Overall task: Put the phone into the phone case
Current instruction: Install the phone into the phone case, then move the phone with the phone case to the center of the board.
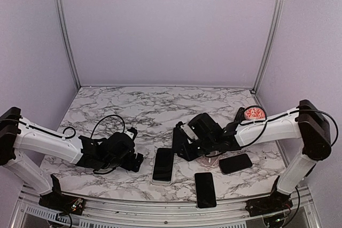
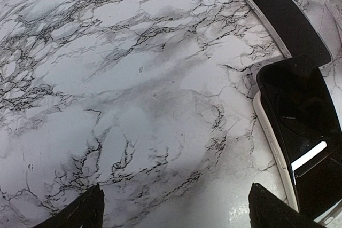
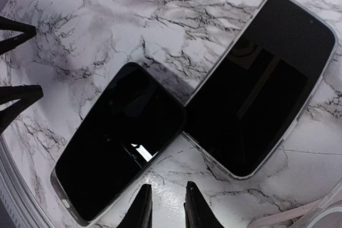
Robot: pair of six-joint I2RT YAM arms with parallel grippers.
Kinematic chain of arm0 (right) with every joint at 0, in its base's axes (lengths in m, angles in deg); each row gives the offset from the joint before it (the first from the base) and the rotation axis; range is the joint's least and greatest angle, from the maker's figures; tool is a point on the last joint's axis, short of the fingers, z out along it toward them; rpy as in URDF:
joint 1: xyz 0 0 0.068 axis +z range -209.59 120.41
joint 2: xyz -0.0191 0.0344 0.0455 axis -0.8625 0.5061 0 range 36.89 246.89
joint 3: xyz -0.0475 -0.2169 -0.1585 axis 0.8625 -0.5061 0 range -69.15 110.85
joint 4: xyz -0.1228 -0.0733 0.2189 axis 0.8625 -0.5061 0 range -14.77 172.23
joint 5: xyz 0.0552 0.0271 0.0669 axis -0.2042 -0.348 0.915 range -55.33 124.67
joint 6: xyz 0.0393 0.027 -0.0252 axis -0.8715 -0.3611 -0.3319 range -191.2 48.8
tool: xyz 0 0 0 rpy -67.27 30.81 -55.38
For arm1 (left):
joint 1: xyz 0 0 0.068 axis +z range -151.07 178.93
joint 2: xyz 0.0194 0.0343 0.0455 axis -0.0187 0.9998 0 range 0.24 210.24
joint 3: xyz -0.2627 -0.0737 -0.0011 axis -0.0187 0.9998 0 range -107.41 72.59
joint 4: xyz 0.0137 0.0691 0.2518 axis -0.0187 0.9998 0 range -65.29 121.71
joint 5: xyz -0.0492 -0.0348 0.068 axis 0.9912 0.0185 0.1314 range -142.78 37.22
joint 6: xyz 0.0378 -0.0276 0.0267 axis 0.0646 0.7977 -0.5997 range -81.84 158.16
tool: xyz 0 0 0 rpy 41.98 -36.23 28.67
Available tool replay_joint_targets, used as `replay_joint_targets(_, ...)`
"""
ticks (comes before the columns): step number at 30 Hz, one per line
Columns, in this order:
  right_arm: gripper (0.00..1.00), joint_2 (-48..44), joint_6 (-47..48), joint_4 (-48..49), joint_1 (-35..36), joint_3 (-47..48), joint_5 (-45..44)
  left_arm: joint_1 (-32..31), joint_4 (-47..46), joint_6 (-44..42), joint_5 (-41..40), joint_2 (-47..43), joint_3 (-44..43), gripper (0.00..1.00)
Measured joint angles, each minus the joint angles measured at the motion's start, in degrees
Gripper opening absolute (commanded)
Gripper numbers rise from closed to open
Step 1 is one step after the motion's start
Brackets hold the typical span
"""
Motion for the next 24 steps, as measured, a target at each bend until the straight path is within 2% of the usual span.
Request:
replay_joint_targets(8, 0.15, 7.06, -5.42, -1.44, 0.04, 0.79, -0.28, -0.44, 0.0, 0.83, 0.39, 0.0, 0.22, 0.95)
replay_joint_targets(20, 0.13, 10.71, -8.52, 5.16, -2.69, 2.27, -5.09, -0.94, -0.02, 0.52, -0.13, -0.76, 1.16, 0.95)
replay_joint_targets(24, 0.13, 12.02, -8.2, 7.85, -4.76, 2.78, -7.32, -0.96, -0.04, 0.2, -0.13, 0.74, 1.14, 0.9)
